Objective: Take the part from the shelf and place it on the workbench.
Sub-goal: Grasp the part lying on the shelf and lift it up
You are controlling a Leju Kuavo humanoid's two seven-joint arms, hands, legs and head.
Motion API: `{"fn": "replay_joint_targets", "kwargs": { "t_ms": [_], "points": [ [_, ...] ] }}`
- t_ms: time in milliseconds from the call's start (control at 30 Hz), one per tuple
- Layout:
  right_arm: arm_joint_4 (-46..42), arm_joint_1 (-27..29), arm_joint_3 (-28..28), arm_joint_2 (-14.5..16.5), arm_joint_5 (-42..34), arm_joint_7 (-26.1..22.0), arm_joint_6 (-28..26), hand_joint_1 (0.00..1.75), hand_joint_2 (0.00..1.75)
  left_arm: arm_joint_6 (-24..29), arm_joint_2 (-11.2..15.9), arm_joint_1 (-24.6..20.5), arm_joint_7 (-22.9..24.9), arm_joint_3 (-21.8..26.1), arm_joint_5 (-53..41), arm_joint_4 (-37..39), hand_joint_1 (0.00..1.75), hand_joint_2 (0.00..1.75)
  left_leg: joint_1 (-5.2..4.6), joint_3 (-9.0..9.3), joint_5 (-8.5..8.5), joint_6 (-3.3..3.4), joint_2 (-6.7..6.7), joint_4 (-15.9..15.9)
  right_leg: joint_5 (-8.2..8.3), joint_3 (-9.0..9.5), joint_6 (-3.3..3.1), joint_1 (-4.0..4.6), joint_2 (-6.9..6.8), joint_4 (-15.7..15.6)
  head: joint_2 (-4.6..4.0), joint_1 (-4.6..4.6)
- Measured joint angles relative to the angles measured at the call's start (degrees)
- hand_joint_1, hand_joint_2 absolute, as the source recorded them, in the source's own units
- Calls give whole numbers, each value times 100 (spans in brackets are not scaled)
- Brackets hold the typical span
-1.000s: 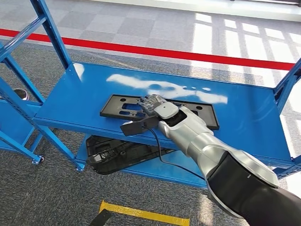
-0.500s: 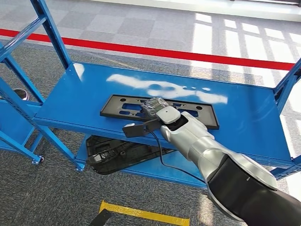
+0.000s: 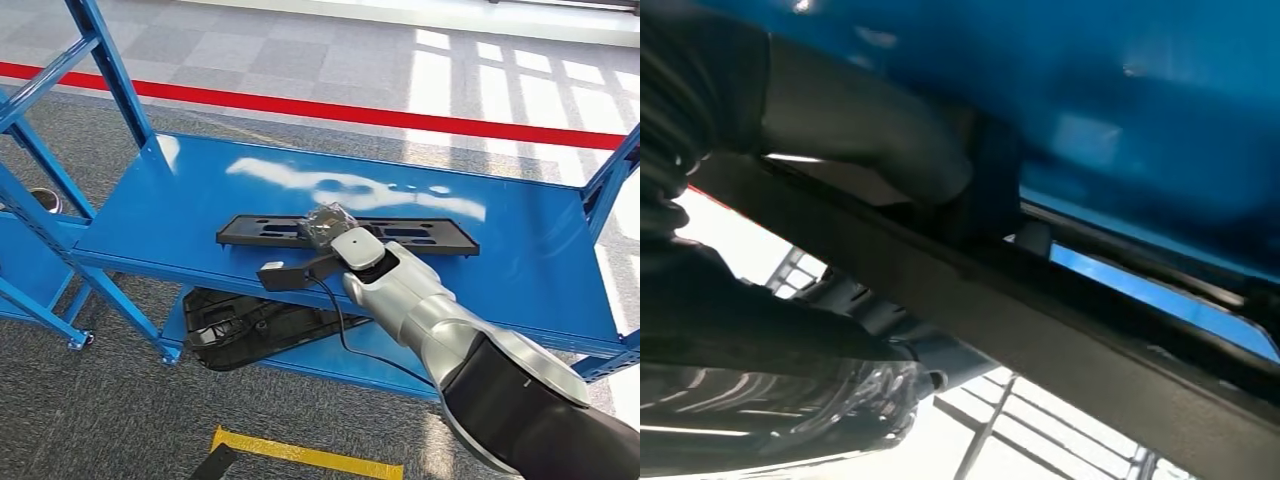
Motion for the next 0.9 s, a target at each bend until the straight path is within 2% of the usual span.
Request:
{"fn": "replay_joint_targets", "kwargs": {
  "t_ms": [200,400,467,600,767,900],
  "points": [
    [-64,235,-109,-44,-189,-119,-487,175,175,-2,-1,9,-9,1,18,-1,0,0,0,1,0,0,0,0,0,2,0,0,0,0,0,0],
    [-433,708,-803,-122,-1183,-1173,-785,175,175,13,1,30,-78,15,58,0,0,0,0,6,-1,0,1,0,0,5,0,0,4,0,0,-2],
    [-794,936,-1046,-172,-1599,-1509,-654,175,175,32,2,45,-108,41,120,1,0,0,2,8,-2,0,1,0,-1,8,-1,0,3,0,0,-1],
    [-2065,1513,-1500,-401,-2633,-1964,-90,175,175,59,5,89,-195,122,243,-1,0,0,5,22,-4,-2,2,-1,-5,19,-1,0,3,-2,0,-1],
    [-3804,2136,-1850,-766,-3913,-2203,496,175,175,61,33,124,-290,194,312,0,0,0,5,55,-17,-1,4,-3,-10,49,-1,0,7,-4,0,-2],
    [-4828,2448,-1969,-976,-4491,-2259,681,175,175,72,47,127,-303,238,323,-1,0,0,5,71,-20,1,4,-3,-13,65,-3,0,5,-5,0,-2]
  ]
}}
